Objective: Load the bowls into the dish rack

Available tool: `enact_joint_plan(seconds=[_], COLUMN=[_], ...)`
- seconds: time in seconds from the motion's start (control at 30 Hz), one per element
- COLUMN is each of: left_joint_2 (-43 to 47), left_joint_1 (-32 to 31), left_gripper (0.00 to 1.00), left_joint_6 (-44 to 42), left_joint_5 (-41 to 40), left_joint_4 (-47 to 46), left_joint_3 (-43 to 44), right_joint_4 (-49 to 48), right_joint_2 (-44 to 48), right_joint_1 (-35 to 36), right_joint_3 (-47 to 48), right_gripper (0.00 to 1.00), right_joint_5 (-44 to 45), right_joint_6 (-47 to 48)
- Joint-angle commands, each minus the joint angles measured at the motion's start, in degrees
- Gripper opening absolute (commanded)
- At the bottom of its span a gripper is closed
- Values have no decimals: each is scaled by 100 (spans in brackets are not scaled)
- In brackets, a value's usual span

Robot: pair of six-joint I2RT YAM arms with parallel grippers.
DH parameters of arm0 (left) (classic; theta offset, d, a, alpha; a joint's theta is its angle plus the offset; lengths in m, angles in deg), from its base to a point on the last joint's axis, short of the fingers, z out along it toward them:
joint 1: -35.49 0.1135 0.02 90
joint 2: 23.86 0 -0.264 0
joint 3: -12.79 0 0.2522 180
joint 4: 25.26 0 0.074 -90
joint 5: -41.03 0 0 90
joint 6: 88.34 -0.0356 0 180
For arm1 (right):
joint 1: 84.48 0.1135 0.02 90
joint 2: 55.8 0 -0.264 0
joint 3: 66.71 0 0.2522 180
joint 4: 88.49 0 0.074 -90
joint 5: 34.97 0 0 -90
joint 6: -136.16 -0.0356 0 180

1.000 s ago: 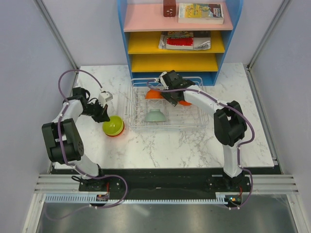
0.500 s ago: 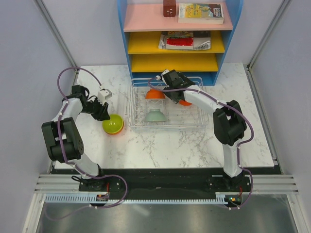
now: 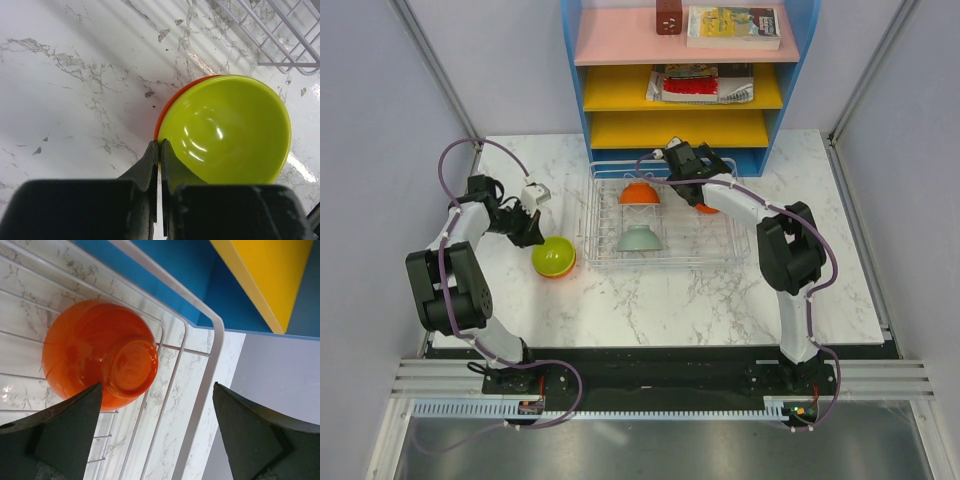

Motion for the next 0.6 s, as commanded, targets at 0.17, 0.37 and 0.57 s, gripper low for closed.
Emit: enact_joint_plan(seconds=[0.17,0.37,0.57], left_joint_2=[458,924,1425], left_joint_1=[21,21,21], left_gripper=[2,2,2], left_joint_6=[83,180,311], left_joint_5=[23,243,550], left_joint_4=[-2,200,445], left_joint_3=[248,328,555], right_joint_4=[-453,-269,443], right_joint_2=[12,389,1118], right_joint_1=[-25,-25,-25], right_joint_3=[-64,-82,234], right_gripper=[98,98,98], right_joint_5=[618,127,-1322], right_joint_6=[147,-55,-800])
